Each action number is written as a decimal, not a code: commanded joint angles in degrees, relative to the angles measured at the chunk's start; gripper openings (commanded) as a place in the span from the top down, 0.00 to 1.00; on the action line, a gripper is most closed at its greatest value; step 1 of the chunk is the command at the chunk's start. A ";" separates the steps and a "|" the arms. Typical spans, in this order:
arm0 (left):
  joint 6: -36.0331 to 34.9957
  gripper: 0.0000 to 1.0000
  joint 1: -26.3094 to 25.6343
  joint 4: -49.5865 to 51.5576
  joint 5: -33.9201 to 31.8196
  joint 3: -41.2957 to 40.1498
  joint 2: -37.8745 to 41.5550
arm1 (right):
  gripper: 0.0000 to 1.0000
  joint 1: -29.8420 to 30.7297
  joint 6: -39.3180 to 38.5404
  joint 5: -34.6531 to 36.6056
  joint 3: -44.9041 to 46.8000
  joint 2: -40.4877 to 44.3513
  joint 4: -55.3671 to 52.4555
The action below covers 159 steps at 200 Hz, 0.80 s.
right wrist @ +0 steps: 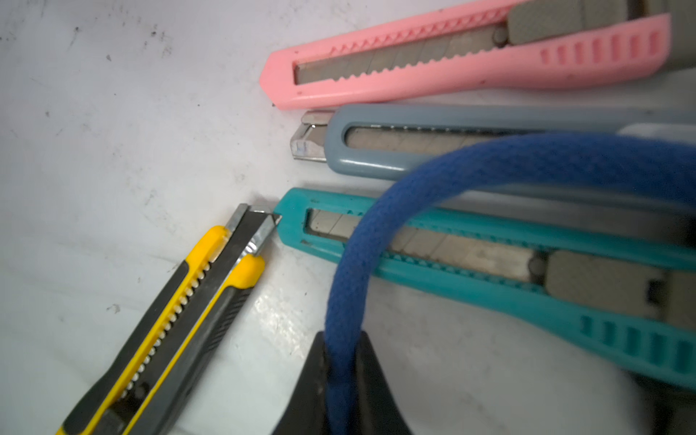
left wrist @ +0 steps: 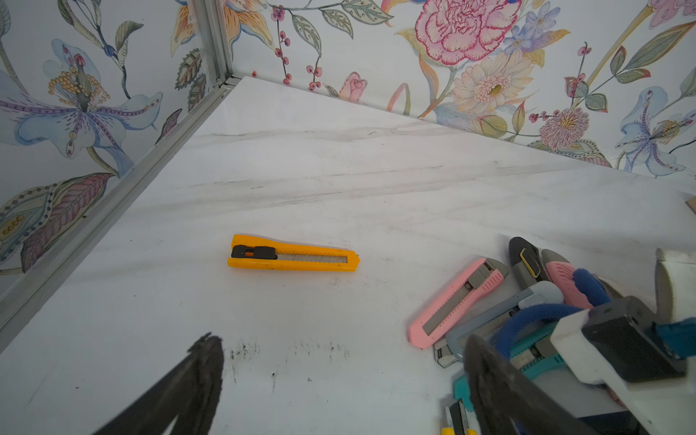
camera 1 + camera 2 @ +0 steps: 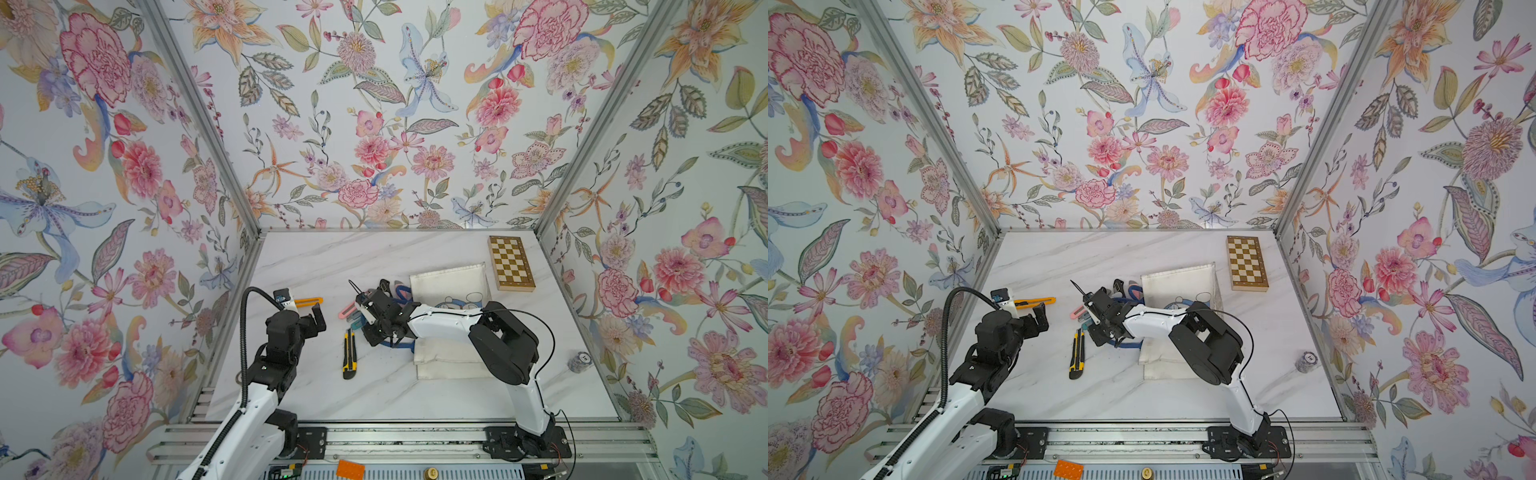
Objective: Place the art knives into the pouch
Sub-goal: Open the pouch at the center of the board.
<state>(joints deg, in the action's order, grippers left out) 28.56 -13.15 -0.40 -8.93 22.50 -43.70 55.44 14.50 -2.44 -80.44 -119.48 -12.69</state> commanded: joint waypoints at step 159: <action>5.92 0.01 -9.13 -15.45 13.83 8.71 -20.41 | 1.00 -17.27 3.23 -4.61 -2.87 44.02 -11.61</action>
<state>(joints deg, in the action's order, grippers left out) 33.30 -19.97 -12.27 2.83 28.01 -60.45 40.23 19.84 -6.42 -79.31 -78.08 -20.73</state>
